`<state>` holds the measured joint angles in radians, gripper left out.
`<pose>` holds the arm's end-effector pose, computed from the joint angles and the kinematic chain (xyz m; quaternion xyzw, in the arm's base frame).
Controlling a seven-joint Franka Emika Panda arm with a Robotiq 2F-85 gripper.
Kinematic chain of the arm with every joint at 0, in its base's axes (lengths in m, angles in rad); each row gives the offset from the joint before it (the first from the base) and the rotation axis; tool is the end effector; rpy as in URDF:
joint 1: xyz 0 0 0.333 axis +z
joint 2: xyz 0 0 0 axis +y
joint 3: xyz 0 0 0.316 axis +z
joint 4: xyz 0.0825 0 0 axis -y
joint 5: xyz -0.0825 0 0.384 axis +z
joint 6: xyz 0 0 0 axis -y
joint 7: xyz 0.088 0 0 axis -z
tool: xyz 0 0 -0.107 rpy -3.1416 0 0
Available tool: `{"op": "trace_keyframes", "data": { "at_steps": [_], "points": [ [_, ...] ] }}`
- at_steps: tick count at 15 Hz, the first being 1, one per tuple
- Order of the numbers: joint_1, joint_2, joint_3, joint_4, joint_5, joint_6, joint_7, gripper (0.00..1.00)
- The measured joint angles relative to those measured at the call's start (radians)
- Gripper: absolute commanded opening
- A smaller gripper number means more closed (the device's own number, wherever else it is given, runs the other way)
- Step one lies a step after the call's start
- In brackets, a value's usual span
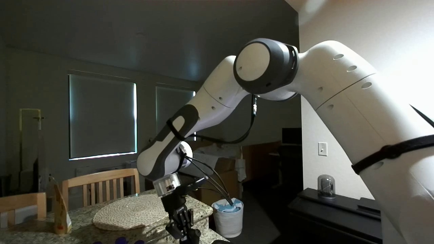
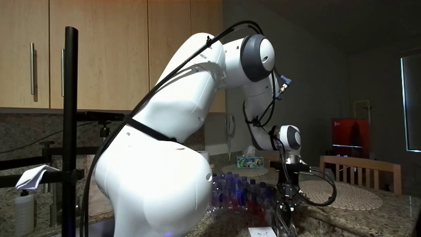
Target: Pick up the black object and put it in the transparent bag
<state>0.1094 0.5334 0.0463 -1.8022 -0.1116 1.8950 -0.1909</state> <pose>0.5944 0.0837 0.2229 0.9555 0.1960 -0.2183 0.0317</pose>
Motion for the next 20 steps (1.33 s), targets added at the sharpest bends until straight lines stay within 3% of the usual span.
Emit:
{"op": "trace_keyframes", "data": {
  "at_steps": [20],
  "points": [
    [0.030, 0.063, 0.018, -0.017, -0.039, 0.383, 0.007, 0.08]
  ]
}}
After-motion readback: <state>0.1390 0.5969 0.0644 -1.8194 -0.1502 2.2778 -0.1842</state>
